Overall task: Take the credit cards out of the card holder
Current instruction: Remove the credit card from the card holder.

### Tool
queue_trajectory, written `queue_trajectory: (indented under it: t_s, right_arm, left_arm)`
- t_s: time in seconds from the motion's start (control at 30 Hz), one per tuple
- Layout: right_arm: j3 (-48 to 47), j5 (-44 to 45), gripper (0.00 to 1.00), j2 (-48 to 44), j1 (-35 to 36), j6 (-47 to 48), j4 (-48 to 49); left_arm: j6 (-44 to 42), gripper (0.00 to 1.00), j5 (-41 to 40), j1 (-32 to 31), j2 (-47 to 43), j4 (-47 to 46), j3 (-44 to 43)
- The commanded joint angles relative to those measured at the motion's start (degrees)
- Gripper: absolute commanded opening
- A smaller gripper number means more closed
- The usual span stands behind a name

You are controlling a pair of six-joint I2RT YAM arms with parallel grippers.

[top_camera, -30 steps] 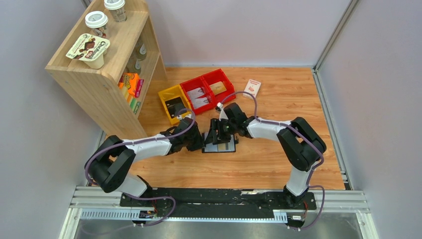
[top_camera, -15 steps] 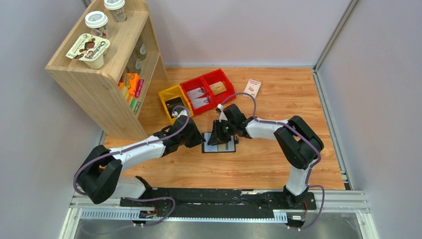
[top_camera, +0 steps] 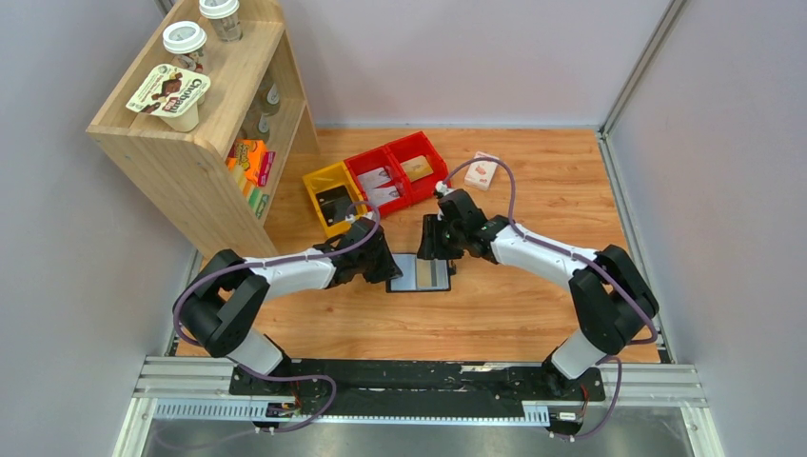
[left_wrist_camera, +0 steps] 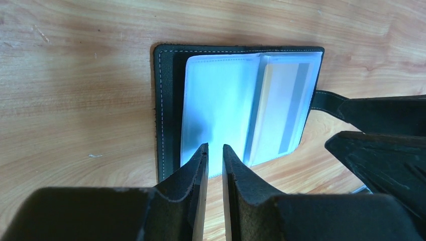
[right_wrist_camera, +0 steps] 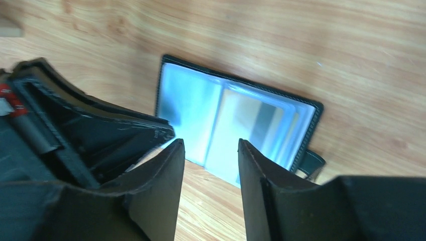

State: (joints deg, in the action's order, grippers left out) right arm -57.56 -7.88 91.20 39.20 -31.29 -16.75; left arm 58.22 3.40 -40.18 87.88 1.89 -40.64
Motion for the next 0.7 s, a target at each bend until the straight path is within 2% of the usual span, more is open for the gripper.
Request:
queue_trajectory:
  t_s: [0.0,0.13,0.67]
  right_arm:
    - [-0.5,5.1,0.49,0.1,0.3,1.3,-4.7]
    - [-0.5,5.6,0.54,1.5,0.4,1.0,-5.0]
    - [-1.0,2.8,0.55,6.2,0.6,0.7,-3.3]
  left_arm:
    - [0.4,0.24,0.6,0.0,-0.2,-1.5,1.0]
    - [0.7,0.24,0.3,0.0,-0.5,-1.5,1.9]
    - [0.8,0.24,0.9,0.0,-0.2,-1.5,1.9]
